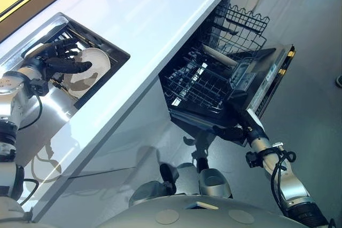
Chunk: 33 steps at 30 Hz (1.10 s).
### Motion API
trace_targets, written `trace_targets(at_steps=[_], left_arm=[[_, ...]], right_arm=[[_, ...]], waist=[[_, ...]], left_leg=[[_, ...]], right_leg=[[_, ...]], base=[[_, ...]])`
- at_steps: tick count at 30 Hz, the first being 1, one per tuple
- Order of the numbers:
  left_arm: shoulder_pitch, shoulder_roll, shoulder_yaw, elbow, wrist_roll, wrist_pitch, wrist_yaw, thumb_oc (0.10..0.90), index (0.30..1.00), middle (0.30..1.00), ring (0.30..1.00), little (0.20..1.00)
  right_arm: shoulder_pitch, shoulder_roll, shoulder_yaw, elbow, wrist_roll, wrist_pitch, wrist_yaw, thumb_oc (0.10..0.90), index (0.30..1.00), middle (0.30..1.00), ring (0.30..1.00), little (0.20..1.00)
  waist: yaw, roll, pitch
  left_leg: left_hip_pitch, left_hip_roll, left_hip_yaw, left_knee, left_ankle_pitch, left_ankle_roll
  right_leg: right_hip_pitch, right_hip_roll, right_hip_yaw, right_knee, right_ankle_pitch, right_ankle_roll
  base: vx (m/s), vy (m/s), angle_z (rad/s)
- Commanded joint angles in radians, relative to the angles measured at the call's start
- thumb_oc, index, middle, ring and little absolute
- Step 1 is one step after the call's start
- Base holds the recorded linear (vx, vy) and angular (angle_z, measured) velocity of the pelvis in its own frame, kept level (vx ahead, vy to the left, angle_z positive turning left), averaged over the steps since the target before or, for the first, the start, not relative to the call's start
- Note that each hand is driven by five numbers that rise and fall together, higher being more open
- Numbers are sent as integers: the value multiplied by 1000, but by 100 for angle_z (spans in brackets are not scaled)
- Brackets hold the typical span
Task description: Pick up plates and place into dishwasher.
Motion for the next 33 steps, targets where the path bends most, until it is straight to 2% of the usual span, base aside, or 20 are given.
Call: trace_targets(at_steps=[1,6,11,18,33], left_arm=[[-99,124,117,-45,50,-129,88,800,900,900,900,900],[-95,137,142,-26,116,-170,180,800,900,900,900,900],[-100,141,135,-19,137,-172,198,800,900,900,900,900],[-159,117,61,16,200,-178,246,800,900,900,900,900],[-240,105,-50,95,259,-108,247,800,900,900,900,900]], right_arm=[[-43,-1,11,-72,-4,-106,-28,800,900,900,900,900],[-40,-2,12,-68,-3,-102,-29,800,900,900,900,900],[-36,-5,14,-58,-4,-115,-25,800,900,900,900,900],[-42,-25,22,-53,-3,-114,-21,800,900,900,900,900],[-20,-57,1,-60,0,-123,-5,800,900,900,900,900]], waist=[[-10,4,-92],[-10,1,-89],[-15,-2,-85],[-39,-7,-77],[-75,-7,-38]], left_leg=[[19,-58,-13,67,-150,17],[19,-59,-15,69,-152,18],[17,-58,-9,75,-155,19],[14,-60,-1,91,-165,25],[-22,-69,17,118,-170,27]], right_leg=[[-115,7,23,93,31,93],[-122,4,22,103,33,94],[-128,2,25,112,37,97],[-153,6,47,142,50,100],[-210,8,89,149,88,101]], base=[[14,7,6],[8,6,2],[6,6,0],[62,51,-3],[48,49,-9]])
